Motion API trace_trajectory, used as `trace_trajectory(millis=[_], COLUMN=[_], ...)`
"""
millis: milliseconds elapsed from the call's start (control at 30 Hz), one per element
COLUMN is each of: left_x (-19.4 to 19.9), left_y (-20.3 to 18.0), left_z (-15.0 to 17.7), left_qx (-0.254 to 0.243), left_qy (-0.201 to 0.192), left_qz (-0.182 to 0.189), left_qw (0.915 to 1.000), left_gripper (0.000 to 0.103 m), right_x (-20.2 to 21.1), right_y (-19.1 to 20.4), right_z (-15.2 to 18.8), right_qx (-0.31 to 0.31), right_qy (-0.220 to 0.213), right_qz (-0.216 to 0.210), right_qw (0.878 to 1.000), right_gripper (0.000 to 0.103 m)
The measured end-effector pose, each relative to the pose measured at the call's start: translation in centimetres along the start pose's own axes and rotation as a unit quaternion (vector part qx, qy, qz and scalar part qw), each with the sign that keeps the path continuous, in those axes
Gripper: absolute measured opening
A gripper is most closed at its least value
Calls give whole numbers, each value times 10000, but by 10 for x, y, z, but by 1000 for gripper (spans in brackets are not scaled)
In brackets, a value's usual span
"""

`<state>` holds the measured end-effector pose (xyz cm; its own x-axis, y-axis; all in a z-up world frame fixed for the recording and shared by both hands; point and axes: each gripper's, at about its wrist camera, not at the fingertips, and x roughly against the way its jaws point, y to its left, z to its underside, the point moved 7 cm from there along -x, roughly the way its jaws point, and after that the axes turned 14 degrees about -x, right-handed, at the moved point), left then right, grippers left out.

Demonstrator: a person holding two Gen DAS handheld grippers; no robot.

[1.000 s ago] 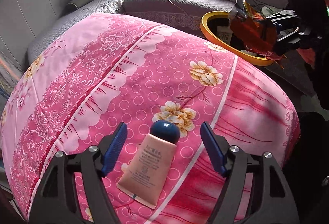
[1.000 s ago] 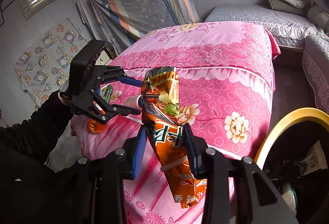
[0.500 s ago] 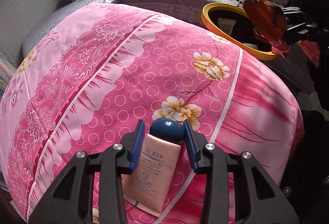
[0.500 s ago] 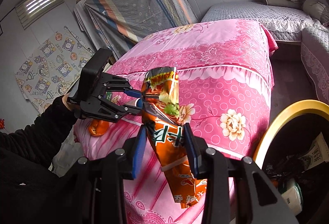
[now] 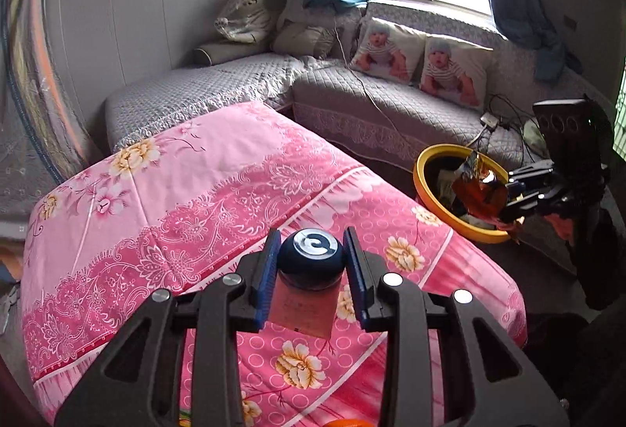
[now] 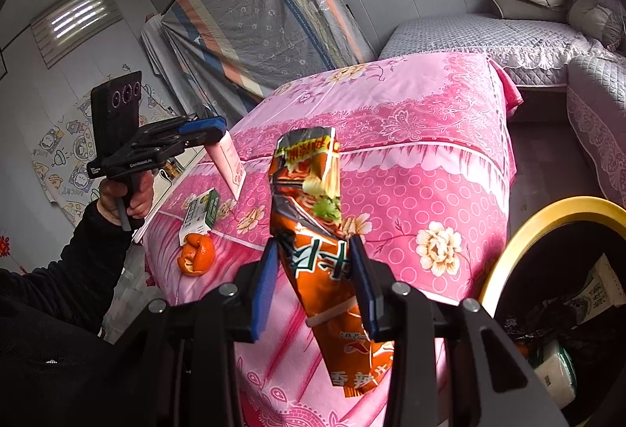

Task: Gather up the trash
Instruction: 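Carry wrapper and pink tube over the yellow bin and open both grippers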

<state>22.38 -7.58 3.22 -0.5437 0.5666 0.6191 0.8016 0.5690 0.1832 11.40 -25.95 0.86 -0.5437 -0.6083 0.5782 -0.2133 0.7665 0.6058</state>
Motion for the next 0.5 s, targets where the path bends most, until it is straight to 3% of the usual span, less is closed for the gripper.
trace_trajectory(millis=[200, 500], left_x=[-8, -47], left_y=[-30, -102], left_z=[-42, -100], left_qx=[151, -158], left_qy=[-306, -437], left_qz=[-169, 219], left_qw=[9993, 9987], left_gripper=[31, 31], right_x=[25, 86], right_y=[-18, -72], right_z=[-9, -12], right_qx=[-317, -975], right_qy=[-411, -1208], right_qz=[120, 576], right_qw=[9986, 9862], right_gripper=[34, 34])
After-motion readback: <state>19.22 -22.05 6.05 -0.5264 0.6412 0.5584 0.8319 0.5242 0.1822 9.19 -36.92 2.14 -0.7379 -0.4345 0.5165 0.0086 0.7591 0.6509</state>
